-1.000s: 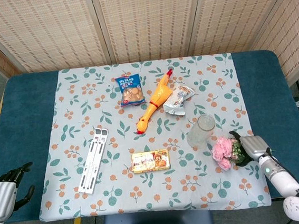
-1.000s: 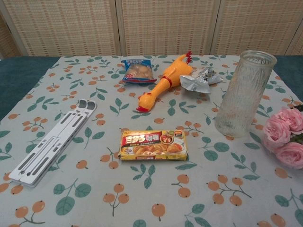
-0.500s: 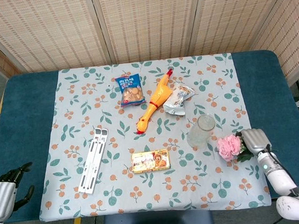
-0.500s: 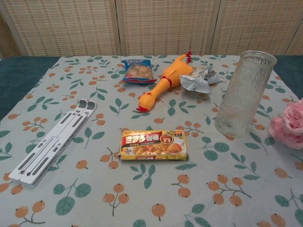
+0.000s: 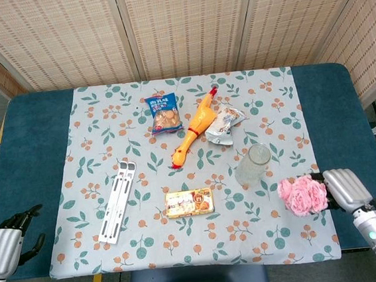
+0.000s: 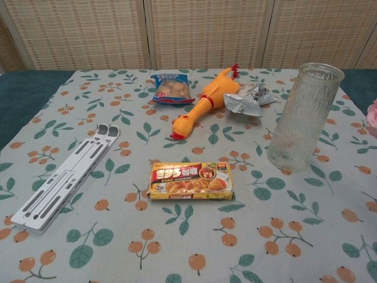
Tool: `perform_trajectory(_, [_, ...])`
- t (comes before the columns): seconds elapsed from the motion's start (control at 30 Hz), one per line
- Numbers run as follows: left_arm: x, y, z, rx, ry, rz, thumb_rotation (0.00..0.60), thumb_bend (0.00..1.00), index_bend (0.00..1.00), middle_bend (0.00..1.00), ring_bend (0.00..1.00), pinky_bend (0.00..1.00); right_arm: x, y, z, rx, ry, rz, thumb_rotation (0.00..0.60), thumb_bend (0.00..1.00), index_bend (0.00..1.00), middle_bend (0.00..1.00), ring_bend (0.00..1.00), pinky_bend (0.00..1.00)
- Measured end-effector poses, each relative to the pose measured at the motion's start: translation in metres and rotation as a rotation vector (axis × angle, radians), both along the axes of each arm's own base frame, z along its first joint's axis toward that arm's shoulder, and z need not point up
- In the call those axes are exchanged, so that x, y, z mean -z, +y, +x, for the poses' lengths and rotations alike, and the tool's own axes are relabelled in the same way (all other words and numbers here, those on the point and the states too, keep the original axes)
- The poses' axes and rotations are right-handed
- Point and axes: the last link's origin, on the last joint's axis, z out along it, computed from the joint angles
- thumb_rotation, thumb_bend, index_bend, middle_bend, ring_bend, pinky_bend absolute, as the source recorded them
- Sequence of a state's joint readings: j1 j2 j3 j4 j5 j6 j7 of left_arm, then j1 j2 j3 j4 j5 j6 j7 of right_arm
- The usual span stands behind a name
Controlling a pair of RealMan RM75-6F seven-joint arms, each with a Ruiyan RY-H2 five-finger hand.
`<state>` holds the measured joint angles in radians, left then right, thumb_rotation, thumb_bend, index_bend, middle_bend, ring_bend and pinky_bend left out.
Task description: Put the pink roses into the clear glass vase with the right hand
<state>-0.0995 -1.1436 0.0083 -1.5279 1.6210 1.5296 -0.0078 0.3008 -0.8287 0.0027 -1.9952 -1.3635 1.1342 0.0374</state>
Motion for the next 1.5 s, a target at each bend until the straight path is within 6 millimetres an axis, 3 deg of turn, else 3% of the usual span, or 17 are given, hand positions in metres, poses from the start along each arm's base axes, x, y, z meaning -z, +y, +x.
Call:
perform_trajectory(0.17, [-0.001,0.000,0.000,0.002,-0.004,0.008,0.600,0.37,0.19,0.33,0.35,0.49,-0.013,0.012,0.038,-0.104,-0.141,-0.004,0.600,0.68,0.89,0.92,0.95,1.00])
perform_trajectory(0.3, [-0.002,-0.001,0.000,0.002,-0.004,0.011,0.600,0.37,0.19,0.33,0.34,0.49,-0.020,0.008,0.073,-0.234,-0.237,-0.049,0.600,0.69,0.89,0.92,0.95,1.00])
perform_trajectory(0.47, [-0.002,0.000,-0.001,0.000,-0.002,0.012,0.600,0.37,0.19,0.33,0.34,0.49,-0.026,-0.013,0.109,-0.326,-0.335,-0.100,0.600,0.74,0.90,0.93,0.95,1.00])
perform_trajectory(0.83, [0.000,0.000,0.000,0.002,0.008,0.002,0.600,0.37,0.19,0.33,0.35,0.49,-0.024,-0.062,0.154,-0.286,-0.506,-0.118,0.600,0.75,0.90,0.92,0.95,1.00])
perform_trajectory(1.17, [0.000,0.000,-0.001,-0.003,0.010,0.003,0.600,0.37,0.19,0.33,0.34,0.49,-0.010,-0.087,0.149,-0.248,-0.571,-0.071,0.600,0.75,0.90,0.92,0.95,1.00])
perform_trajectory(1.5, [0.001,0.000,-0.001,-0.001,0.015,0.001,0.600,0.37,0.19,0.33,0.34,0.49,-0.003,-0.097,0.139,-0.233,-0.630,-0.027,0.600,0.75,0.90,0.92,0.95,1.00])
